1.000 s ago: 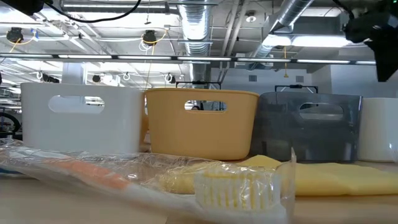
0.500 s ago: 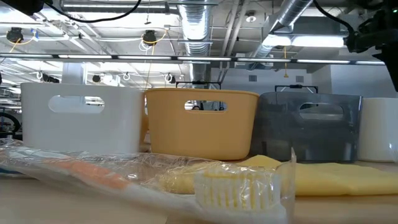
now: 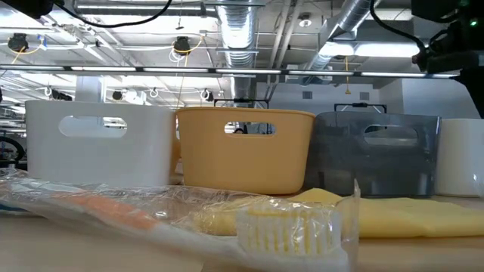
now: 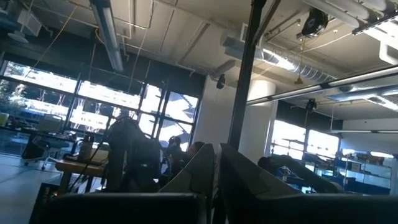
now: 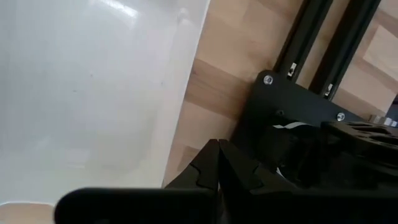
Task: Pick & Place Toothbrushes
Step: Adjust the bins
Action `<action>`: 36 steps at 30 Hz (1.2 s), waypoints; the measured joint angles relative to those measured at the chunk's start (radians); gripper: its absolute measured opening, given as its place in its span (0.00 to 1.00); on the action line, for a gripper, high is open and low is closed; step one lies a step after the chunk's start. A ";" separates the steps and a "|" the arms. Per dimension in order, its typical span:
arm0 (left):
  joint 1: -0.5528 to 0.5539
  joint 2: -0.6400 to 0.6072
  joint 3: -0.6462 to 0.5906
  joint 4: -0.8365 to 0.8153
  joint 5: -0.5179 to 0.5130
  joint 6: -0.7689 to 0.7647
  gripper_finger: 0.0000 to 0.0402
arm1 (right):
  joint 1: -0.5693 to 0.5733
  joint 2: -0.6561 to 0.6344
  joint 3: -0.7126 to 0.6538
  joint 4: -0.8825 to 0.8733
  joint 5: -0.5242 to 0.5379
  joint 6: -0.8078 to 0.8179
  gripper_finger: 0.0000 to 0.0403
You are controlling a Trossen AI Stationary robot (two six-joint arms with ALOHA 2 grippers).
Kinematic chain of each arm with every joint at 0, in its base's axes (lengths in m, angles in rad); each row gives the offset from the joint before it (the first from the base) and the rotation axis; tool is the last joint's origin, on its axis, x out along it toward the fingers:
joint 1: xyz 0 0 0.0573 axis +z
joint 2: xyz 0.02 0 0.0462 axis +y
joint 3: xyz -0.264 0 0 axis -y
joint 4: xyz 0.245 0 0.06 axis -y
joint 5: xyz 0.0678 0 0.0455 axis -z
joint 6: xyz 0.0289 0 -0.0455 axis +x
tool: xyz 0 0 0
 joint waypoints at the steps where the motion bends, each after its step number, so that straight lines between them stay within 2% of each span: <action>1: 0.000 0.000 0.000 0.000 0.000 0.000 0.05 | 0.000 0.004 0.000 0.008 0.000 -0.001 0.00; 13: 0.000 0.000 0.000 0.002 0.017 -0.018 0.05 | 0.000 -0.019 -0.113 0.128 -0.014 0.000 0.00; 36: 0.000 0.000 0.000 0.008 0.016 -0.018 0.05 | 0.000 -0.021 -0.115 0.136 -0.037 -0.010 0.00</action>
